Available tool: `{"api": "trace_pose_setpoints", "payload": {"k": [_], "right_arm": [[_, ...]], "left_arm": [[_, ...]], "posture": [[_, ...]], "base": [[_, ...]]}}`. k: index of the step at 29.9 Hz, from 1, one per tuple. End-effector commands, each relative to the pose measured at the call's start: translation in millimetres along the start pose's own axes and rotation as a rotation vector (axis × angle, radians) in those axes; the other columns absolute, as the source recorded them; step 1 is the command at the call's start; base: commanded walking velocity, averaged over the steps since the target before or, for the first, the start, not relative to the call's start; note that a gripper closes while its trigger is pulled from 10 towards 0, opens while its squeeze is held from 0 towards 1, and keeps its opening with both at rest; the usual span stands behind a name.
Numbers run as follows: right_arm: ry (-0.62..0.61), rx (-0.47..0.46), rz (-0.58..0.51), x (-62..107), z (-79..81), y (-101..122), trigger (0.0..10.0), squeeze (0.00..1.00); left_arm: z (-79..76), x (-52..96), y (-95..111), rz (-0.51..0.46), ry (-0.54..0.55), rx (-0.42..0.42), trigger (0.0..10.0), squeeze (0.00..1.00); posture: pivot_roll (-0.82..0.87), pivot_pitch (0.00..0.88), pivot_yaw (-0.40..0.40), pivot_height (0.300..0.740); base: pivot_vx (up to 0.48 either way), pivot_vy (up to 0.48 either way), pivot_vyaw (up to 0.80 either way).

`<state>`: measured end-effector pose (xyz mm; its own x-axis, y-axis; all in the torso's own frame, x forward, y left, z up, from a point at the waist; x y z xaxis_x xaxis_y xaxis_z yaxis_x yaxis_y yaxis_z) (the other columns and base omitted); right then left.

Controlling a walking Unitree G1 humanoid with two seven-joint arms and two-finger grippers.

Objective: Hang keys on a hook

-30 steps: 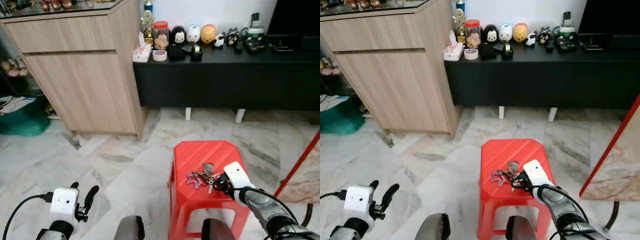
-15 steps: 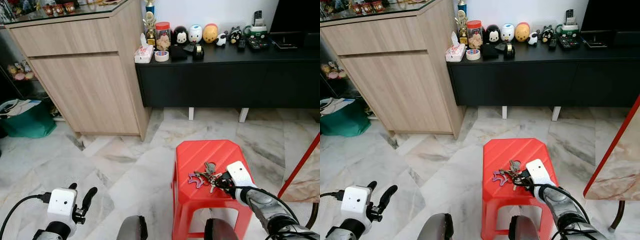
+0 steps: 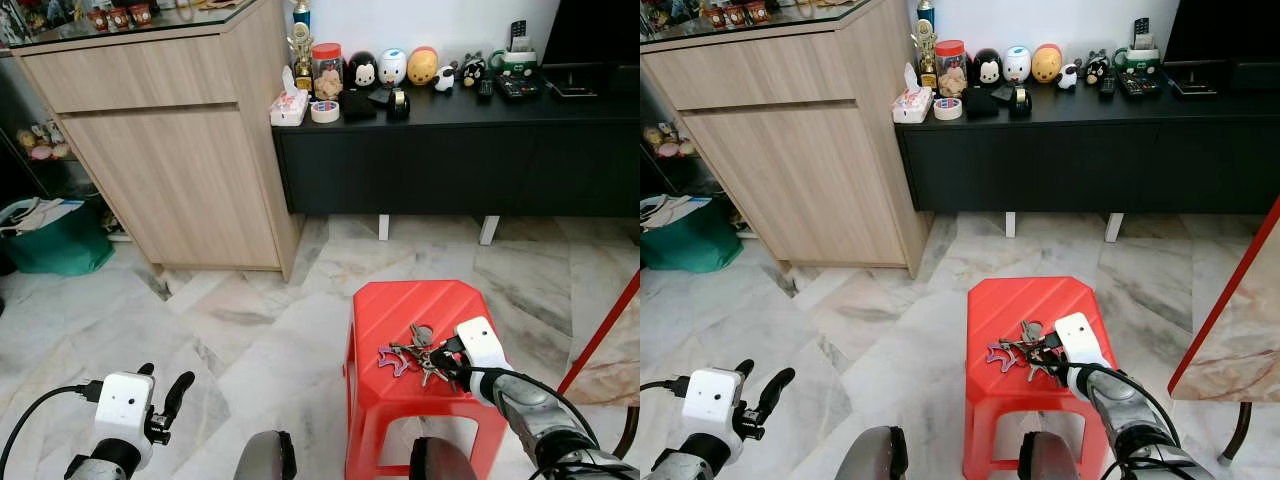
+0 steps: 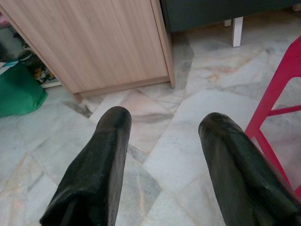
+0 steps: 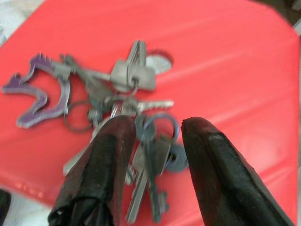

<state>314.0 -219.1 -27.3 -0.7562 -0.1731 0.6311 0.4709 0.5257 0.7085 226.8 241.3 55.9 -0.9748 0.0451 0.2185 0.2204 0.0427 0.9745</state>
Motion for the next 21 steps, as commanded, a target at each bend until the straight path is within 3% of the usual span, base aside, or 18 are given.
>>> {"api": "trace_pose_setpoints", "payload": {"k": [1,6,11,21], "right_arm": [[0.007,0.006,-0.008,-0.1,2.3,0.7,10.0,0.00],[-0.009,-0.016,0.017,1.3,5.6,-8.7,10.0,0.00],[0.016,-0.045,0.014,0.8,18.7,-13.7,10.0,0.00],[-0.004,-0.063,0.036,0.5,17.9,-16.7,10.0,0.00]], "left_arm": [[4.1,-0.3,2.3,-0.001,0.010,-0.010,10.0,0.00],[4.0,-1.3,2.0,0.000,0.008,-0.011,10.0,0.00],[4.1,-2.6,2.4,-0.001,0.007,-0.016,10.0,0.00],[3.1,-4.6,2.1,-0.003,0.005,-0.021,10.0,0.00]], "posture": [[0.14,0.000,0.097,0.586],[0.14,0.000,0.100,0.586],[0.13,0.000,0.103,0.586],[0.13,0.000,0.102,0.586]], "base": [[0.000,0.000,0.00],[0.000,0.000,0.00],[0.000,0.000,0.00],[0.000,0.000,0.00]]}}
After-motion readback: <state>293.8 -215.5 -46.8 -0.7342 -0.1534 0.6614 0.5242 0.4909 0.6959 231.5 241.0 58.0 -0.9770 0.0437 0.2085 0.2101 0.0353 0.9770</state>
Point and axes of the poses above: a point about 5 cm out from each wrist's last joint towards the gripper, its own x axis pointing back from the gripper into the wrist, its own y axis along the axis of the wrist's last joint, z = x × y, the point moved 4 cm from there along -x, pointing out of the wrist towards the gripper, and after that the axes turned 15 degrees about x, right-handed, at the moved point
